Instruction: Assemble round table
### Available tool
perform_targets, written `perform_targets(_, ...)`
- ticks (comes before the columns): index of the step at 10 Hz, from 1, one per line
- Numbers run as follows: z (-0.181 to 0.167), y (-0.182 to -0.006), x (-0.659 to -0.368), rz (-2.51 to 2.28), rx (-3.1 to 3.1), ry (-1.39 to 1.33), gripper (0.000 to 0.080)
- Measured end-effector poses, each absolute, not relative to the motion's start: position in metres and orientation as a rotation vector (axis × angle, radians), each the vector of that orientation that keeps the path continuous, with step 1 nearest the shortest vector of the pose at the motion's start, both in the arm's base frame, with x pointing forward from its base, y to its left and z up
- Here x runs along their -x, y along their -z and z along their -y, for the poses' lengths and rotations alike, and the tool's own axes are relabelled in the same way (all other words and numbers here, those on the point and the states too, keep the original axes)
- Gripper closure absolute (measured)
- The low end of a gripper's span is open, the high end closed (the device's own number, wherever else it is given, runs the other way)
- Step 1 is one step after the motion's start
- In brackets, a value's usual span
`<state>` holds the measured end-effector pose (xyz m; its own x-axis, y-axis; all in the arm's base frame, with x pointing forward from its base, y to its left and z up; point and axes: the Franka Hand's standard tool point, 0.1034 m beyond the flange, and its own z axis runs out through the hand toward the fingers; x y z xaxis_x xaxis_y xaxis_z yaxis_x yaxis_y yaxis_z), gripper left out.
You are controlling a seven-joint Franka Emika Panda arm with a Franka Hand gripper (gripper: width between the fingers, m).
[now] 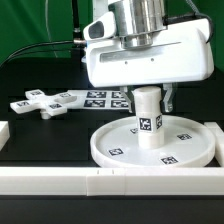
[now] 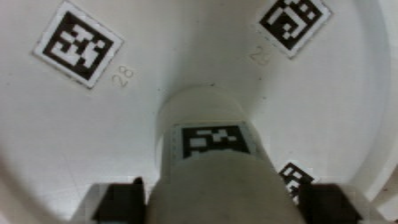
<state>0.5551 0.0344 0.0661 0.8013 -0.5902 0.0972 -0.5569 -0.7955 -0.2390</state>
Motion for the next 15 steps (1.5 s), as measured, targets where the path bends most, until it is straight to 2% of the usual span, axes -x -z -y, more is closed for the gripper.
perform_targets(1, -0.036, -0.066, -0.555, -0.962, 2.76, 0.238, 0.0299)
perform_targets(2, -0.036, -0.066, -0.555, -0.935, 2.77, 0.24, 0.0299)
perform_targets(3, -0.036, -0.065, -0.555, -0.935, 2.77, 0.24, 0.0182)
perform_targets(4, -0.036, -0.065, -0.555, -0.933, 2.771, 0.239, 0.0159)
perform_targets(7, -0.039, -0.069, -0.556, -0.825, 2.811, 0.252, 0.0151)
perform_targets(12, -0.038, -0.093, -0.557, -0.471, 2.904, 0.285, 0.015)
perform_targets(15, -0.039, -0.091, -0.555, -0.445, 2.909, 0.242, 0.015)
